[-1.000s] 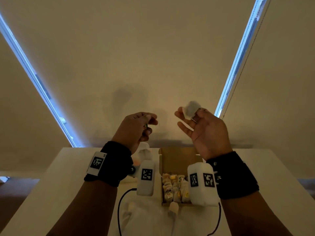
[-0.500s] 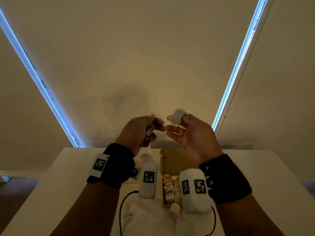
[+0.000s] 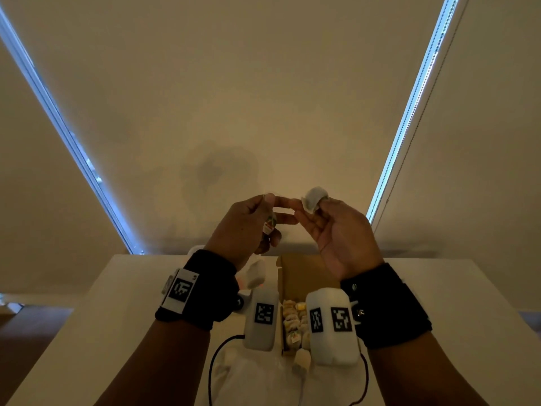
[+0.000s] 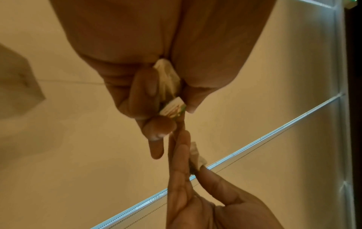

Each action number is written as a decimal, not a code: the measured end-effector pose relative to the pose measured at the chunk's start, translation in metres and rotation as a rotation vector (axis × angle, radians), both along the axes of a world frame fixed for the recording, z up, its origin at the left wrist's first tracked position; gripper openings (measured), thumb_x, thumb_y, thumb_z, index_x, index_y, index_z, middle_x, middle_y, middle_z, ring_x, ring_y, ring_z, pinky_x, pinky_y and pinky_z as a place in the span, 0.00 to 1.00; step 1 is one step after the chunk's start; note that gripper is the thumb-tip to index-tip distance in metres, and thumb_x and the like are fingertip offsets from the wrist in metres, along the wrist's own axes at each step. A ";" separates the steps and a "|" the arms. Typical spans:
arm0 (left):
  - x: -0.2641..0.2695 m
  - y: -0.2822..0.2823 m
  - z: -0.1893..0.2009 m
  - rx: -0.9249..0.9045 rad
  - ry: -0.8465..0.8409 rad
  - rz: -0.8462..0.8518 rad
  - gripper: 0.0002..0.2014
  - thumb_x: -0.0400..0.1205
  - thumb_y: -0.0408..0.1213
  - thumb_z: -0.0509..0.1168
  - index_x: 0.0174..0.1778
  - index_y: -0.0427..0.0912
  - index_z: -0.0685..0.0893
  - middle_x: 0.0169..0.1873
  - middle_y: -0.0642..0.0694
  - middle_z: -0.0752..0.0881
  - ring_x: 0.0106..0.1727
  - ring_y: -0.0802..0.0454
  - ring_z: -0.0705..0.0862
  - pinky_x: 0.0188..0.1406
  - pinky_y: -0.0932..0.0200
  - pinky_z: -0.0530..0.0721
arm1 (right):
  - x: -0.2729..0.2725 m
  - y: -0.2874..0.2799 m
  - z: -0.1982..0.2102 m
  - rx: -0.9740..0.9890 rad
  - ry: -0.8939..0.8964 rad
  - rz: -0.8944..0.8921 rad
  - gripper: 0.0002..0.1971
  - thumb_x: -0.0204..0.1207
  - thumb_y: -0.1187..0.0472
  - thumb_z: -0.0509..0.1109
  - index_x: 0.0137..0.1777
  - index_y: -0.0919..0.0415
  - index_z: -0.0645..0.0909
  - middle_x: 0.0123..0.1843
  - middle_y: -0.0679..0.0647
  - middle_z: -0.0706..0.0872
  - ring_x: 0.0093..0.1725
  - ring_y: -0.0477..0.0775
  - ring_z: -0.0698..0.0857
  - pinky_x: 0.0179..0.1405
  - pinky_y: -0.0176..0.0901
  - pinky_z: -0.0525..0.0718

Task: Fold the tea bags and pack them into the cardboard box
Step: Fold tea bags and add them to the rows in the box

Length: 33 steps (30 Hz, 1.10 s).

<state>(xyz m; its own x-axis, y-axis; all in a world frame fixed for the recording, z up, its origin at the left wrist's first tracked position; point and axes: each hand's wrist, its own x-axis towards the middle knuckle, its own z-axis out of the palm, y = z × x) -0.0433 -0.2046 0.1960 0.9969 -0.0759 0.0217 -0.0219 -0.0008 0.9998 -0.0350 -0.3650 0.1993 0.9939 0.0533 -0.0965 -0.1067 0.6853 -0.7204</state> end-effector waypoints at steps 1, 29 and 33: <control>0.000 0.000 0.000 -0.001 -0.007 0.024 0.21 0.94 0.46 0.52 0.62 0.38 0.87 0.49 0.37 0.93 0.27 0.50 0.78 0.19 0.63 0.65 | 0.000 -0.001 0.000 0.022 -0.019 -0.012 0.11 0.89 0.69 0.57 0.62 0.71 0.80 0.53 0.66 0.92 0.54 0.61 0.93 0.54 0.47 0.92; -0.002 0.014 0.028 0.440 -0.497 0.230 0.07 0.85 0.43 0.71 0.49 0.44 0.92 0.21 0.61 0.80 0.23 0.62 0.75 0.28 0.69 0.73 | -0.015 -0.008 0.018 -0.518 0.005 0.273 0.20 0.88 0.43 0.60 0.58 0.56 0.86 0.50 0.58 0.92 0.50 0.57 0.92 0.43 0.49 0.80; -0.003 0.015 0.035 0.273 -0.386 0.179 0.08 0.85 0.41 0.71 0.47 0.42 0.92 0.18 0.55 0.75 0.21 0.55 0.69 0.22 0.62 0.69 | -0.018 -0.007 0.019 -0.740 -0.228 0.150 0.16 0.80 0.38 0.68 0.58 0.48 0.86 0.55 0.45 0.92 0.60 0.50 0.89 0.65 0.59 0.86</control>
